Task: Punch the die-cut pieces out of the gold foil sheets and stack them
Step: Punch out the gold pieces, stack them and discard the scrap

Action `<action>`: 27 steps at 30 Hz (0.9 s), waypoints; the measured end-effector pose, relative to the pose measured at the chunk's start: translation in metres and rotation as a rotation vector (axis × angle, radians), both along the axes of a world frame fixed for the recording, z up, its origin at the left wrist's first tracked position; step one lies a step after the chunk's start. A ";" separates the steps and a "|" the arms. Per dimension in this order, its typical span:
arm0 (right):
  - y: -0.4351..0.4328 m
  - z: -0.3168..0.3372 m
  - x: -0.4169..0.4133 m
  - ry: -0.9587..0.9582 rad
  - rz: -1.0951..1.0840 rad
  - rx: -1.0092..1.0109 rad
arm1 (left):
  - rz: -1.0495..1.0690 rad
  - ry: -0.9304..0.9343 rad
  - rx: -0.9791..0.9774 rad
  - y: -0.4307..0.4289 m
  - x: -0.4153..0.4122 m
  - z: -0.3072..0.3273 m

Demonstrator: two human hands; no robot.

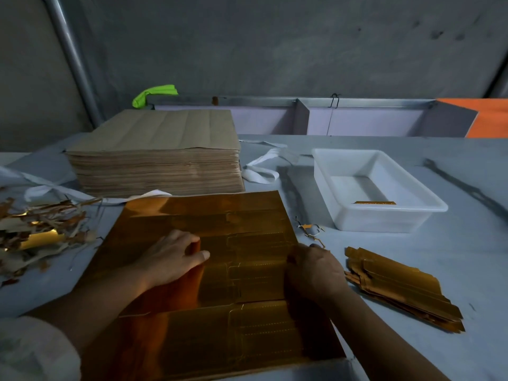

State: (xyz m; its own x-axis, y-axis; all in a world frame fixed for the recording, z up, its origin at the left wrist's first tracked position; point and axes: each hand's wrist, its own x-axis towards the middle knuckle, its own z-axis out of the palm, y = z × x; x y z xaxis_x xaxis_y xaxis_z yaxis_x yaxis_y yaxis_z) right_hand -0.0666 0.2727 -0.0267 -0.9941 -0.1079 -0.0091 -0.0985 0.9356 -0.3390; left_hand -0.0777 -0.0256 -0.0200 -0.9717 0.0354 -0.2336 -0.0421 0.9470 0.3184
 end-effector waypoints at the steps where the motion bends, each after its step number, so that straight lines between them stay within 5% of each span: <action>1: 0.003 0.002 -0.001 -0.032 0.025 -0.013 | -0.002 -0.037 0.019 -0.001 0.000 0.003; 7: 0.015 0.013 -0.003 -0.286 0.028 -0.243 | -0.086 -0.180 -0.047 -0.004 0.007 0.010; 27: 0.009 0.024 0.001 -0.428 0.083 -0.129 | -0.051 -0.168 0.009 -0.009 0.005 0.000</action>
